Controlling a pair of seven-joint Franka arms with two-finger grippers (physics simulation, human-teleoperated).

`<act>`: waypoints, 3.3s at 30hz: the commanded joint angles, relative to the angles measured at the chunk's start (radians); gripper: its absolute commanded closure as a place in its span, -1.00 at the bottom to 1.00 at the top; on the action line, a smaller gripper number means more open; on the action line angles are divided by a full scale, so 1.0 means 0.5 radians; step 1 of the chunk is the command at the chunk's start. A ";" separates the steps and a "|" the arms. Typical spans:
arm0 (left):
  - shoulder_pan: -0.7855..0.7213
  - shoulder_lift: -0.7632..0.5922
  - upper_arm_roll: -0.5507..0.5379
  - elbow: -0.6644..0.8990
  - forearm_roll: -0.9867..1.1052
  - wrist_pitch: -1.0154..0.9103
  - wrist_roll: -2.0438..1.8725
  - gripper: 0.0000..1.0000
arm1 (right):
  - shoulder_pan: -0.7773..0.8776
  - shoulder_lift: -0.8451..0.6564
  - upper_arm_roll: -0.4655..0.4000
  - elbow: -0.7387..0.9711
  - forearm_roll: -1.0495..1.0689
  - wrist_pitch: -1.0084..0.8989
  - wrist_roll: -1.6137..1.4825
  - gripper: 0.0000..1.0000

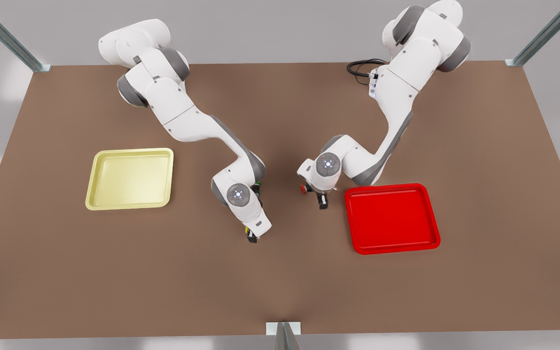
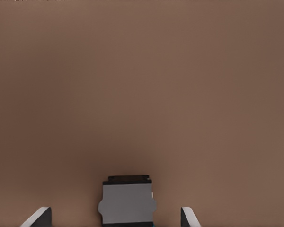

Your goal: Place the switches on the corresponding trays according to their colors

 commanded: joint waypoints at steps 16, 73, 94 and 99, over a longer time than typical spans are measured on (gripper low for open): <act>0.068 0.057 0.000 -0.080 0.021 0.197 -0.058 -1.00 | 0.031 0.070 -0.018 0.011 0.000 0.061 0.006 -1.00; -0.005 0.014 0.006 -0.411 -0.037 0.543 -0.344 -0.98 | -0.340 -1.362 -0.675 -1.679 -0.018 -0.383 -0.994 -0.02; 0.001 0.001 0.009 -0.448 -0.025 0.580 -0.353 -0.01 | -0.439 -1.288 -0.761 -0.209 0.000 -1.463 0.205 -1.00; 0.001 0.004 0.009 -0.448 -0.025 0.583 -0.353 0.02 | -0.537 -1.939 -0.515 -0.504 -0.123 -1.488 0.991 -1.00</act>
